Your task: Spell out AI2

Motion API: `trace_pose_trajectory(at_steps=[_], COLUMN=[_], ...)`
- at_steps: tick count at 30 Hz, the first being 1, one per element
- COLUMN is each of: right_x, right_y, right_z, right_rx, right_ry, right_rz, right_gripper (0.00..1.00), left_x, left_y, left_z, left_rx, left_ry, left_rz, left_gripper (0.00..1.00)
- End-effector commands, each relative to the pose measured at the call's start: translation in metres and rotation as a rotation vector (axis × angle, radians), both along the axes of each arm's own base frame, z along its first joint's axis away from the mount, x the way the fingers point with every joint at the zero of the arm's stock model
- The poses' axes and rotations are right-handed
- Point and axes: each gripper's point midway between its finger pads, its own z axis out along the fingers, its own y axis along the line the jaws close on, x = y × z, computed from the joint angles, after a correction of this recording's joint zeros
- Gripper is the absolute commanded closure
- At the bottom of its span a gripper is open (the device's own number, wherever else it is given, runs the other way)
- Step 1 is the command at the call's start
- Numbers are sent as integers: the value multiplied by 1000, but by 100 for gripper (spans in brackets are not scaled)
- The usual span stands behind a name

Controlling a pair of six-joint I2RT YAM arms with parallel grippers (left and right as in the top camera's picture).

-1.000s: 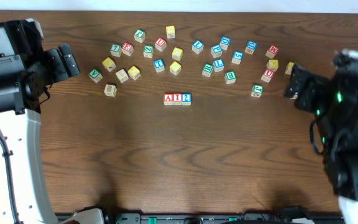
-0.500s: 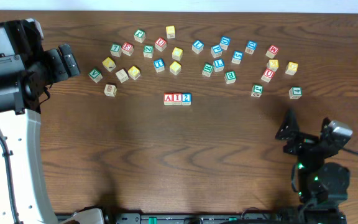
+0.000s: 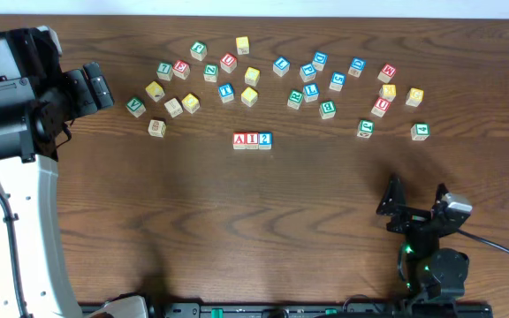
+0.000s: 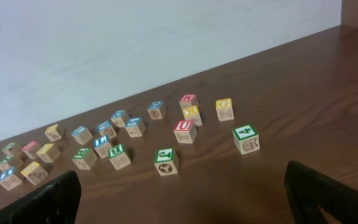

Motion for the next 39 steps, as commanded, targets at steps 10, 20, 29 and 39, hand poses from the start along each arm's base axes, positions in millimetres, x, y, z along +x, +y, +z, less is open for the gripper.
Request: trace_pose_trajectory(at_steps=[10, 20, 29, 39], right_x=[0, 0, 0, 0], right_y=[2, 2, 2, 2], right_z=[1, 1, 1, 1], right_rx=[-10, -10, -10, -10], right_ry=[-12, -12, -12, -12], right_rz=[12, 12, 12, 12], right_gripper=[1, 1, 1, 1], left_x=[2, 2, 2, -2], left_y=[2, 2, 2, 2], left_z=[6, 6, 6, 9], left_rx=[21, 21, 21, 23], left_ry=[-11, -11, -11, -16], left_rz=[-5, -5, -5, -5], left_gripper=[2, 2, 2, 2])
